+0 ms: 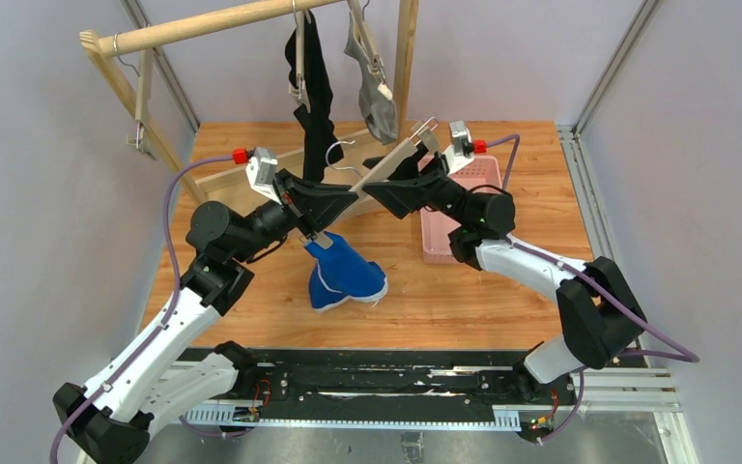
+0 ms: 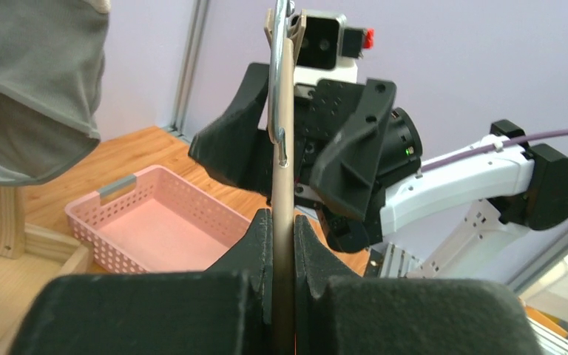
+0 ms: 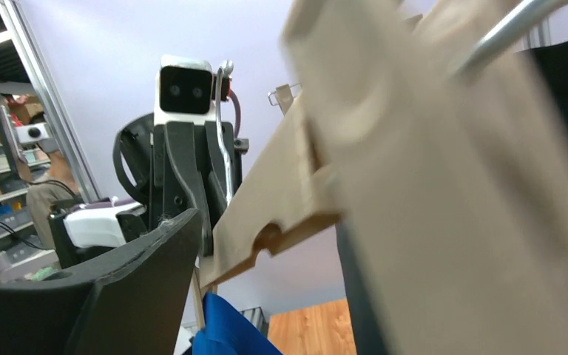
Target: Remove the underwear clipped to the hanger
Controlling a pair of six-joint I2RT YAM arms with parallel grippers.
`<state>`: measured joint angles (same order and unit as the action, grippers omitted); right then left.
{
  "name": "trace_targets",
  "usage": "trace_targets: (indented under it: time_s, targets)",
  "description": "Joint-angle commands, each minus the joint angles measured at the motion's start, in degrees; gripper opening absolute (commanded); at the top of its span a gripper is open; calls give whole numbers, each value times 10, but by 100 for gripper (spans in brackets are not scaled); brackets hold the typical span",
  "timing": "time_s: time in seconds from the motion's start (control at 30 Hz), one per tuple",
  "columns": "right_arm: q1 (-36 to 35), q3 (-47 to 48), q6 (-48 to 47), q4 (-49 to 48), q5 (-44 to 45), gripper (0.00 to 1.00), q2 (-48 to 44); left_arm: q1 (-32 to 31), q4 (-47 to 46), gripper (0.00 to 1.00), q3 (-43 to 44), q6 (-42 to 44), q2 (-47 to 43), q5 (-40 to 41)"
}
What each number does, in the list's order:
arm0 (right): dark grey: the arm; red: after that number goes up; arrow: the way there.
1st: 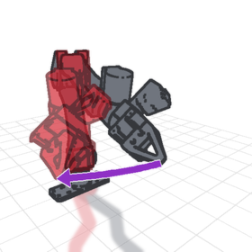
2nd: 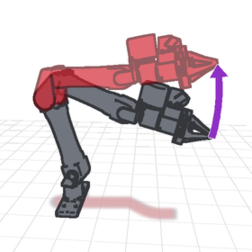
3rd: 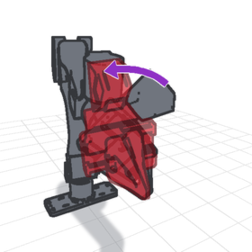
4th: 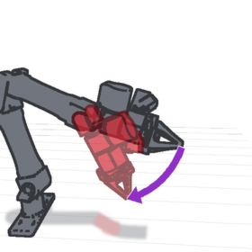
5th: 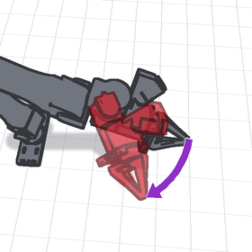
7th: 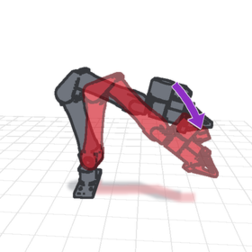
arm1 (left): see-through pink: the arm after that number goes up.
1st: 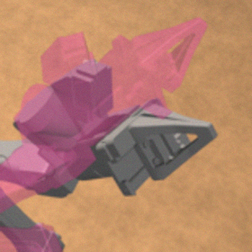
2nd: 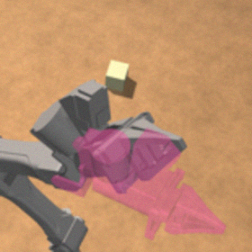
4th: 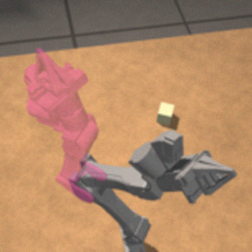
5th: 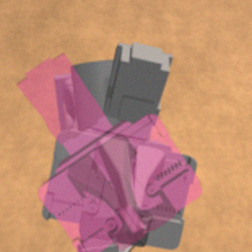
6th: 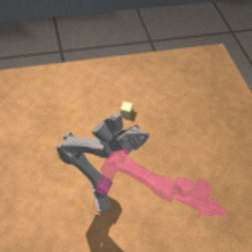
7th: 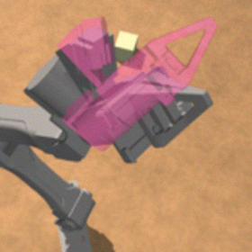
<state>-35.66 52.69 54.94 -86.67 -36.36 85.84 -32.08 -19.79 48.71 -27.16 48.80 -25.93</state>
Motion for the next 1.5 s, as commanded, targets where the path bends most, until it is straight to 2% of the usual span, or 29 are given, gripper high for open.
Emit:
trace_targets:
  time_s: [0.0,0.2,0.4,0.57,0.6,0.63,0.67,0.7,0.8,0.83,0.93,1.0,1.27,1.47]
  targets:
    - [-18,-10,-45,-16,1,70,-4,-6,-48,0,-10,-8,-14,55]
    - [-23,0,-62,-16,14,64,-9,-6,-86,0,-33,-39,-15,63]
    - [-26,15,-60,-21,44,65,1,-8,-123,0,-54,-64,-15,68]
    - [-28,29,-57,-28,59,62,9,-14,-134,0,-56,-72,-9,71]
    - [-28,35,-54,-28,54,55,12,-14,-138,0,-56,-74,-7,70]
    - [-28,39,-51,-28,48,41,15,-16,-141,0,-56,-75,-5,70]
    - [-28,46,-48,-26,38,5,18,-17,-142,0,-57,-72,-7,72]
    - [-28,44,-50,-26,38,1,17,-17,-142,0,-57,-71,-8,74]
    - [-28,26,-64,-24,45,1,6,-18,-142,0,-57,-68,-11,75]
    - [-28,20,-68,-23,48,1,2,-18,-141,4,-56,-72,-10,77]
    - [-27,13,-71,-21,49,1,-8,-18,-141,30,-60,-73,-7,65]
    - [-27,10,-73,-20,48,1,-14,-18,-142,38,-64,-67,-8,52]
    - [-27,-2,-75,-16,48,1,-32,-18,-133,52,-91,-41,-43,43]
    - [-27,1,-70,-19,39,1,-41,-18,-37,54,-94,22,-85,79]
